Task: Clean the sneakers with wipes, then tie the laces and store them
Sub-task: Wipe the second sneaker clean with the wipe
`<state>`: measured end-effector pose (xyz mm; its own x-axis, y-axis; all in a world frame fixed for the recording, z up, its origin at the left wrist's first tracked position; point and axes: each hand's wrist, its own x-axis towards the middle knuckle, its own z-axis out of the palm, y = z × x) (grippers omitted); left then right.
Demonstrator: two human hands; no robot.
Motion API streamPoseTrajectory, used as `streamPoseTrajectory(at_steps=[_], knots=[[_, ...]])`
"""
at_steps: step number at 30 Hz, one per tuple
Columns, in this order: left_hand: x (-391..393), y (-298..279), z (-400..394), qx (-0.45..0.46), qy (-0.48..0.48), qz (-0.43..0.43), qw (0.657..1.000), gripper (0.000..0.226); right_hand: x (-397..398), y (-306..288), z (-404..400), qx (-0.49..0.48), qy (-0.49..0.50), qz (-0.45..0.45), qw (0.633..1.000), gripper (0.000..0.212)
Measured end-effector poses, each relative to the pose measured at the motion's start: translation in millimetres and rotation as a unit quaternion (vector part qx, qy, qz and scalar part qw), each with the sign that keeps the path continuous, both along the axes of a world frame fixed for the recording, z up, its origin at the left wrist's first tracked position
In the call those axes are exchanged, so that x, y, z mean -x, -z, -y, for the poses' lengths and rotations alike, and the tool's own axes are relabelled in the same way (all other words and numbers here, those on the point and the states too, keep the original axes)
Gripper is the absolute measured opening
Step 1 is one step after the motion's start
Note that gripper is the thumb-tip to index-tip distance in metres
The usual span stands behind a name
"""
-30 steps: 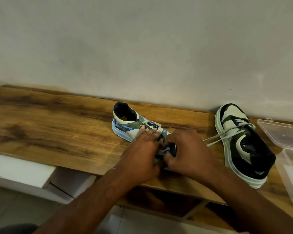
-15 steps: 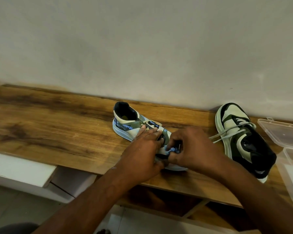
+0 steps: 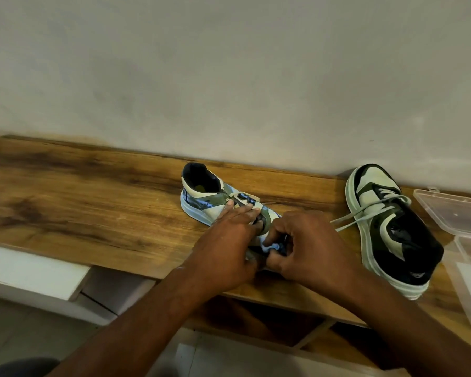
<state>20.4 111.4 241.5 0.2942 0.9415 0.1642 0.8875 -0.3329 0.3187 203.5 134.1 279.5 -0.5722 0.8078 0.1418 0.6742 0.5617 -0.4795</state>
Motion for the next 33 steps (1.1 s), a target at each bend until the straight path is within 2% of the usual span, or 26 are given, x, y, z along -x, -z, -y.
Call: streamPoseTrajectory(at_steps=[4, 8, 14, 21, 25, 28, 33], knots=[[2.9, 2.4, 2.3, 0.001, 0.001, -0.006, 1.000, 0.078, -12.2, 3.5, 13.1, -0.042, 0.053, 0.047, 0.997, 0.017], [3.2, 2.9, 2.6, 0.001, -0.004, -0.005, 1.000, 0.078, -17.8, 20.1, 29.7, -0.100, 0.112, 0.015, 0.989, 0.019], [2.8, 0.8, 2.3, 0.001, -0.012, -0.008, 1.000, 0.075, -5.1, 48.3, 45.2, -0.138, 0.060, 0.034, 0.988, 0.025], [4.1, 2.5, 0.1, 0.001, -0.019, -0.014, 1.000, 0.082, -26.6, 27.6, 18.0, -0.078, 0.206, -0.079, 0.972, 0.032], [3.0, 4.8, -1.0, 0.006, -0.026, -0.023, 0.999, 0.076, -4.0, 40.0, 37.1, -0.111, 0.106, -0.038, 0.987, 0.028], [2.6, 4.6, -1.2, 0.002, -0.024, -0.023, 0.999, 0.073, 6.5, 52.8, 41.8, -0.114, 0.065, 0.007, 0.991, 0.035], [1.5, 4.5, -0.6, -0.005, -0.022, -0.007, 1.000, 0.077, -18.2, 32.0, 15.1, -0.092, 0.176, -0.072, 0.977, 0.033]])
